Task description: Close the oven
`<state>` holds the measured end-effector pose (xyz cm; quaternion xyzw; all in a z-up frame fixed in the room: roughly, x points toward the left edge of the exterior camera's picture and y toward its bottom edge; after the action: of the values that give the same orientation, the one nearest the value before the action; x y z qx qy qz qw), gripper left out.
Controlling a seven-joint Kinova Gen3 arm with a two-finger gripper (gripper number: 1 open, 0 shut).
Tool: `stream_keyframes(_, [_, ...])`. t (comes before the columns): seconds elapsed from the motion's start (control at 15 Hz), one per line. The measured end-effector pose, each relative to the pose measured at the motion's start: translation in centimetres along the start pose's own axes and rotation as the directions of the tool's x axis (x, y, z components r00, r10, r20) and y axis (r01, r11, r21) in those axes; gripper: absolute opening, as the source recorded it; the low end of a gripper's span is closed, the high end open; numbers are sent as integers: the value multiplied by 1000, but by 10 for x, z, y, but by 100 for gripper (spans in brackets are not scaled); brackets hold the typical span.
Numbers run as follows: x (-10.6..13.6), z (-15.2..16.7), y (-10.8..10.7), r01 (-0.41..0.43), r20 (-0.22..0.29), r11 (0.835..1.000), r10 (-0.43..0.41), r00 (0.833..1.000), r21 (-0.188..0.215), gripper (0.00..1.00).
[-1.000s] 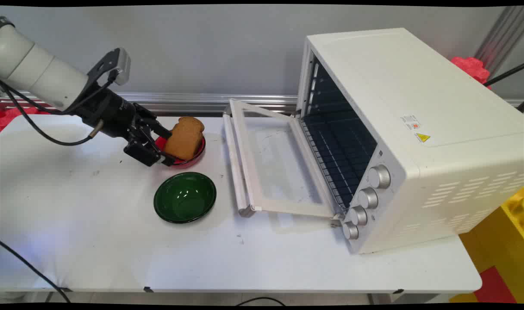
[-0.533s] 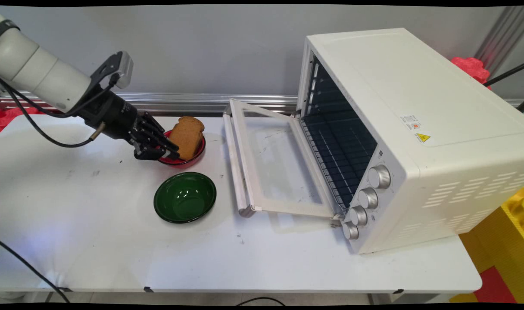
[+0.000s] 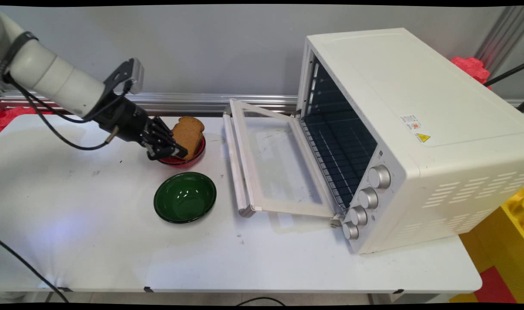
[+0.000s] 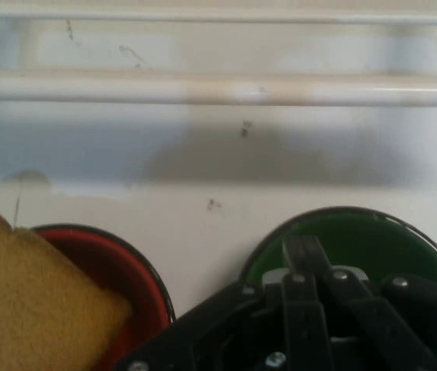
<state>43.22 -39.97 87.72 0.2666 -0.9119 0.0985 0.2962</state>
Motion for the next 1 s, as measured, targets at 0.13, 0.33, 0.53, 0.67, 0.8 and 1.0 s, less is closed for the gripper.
stream_keyframes(0.13, [1,12,-4,-4,-10,1000,4,1000,4,0])
stream_keyframes(0.33, [1,32,-9,-10,-24,1000,10,1000,8,0])
stream_keyframes(0.53, [0,57,-13,-20,-35,1000,20,999,5,0])
stream_keyframes(0.67, [-1,75,-16,-27,-42,1000,27,999,2,0])
stream_keyframes(0.8, [-2,88,-17,-33,-48,999,33,998,-4,0])
stream_keyframes(1.0, [-2,109,-18,-45,-59,999,44,997,-17,0])
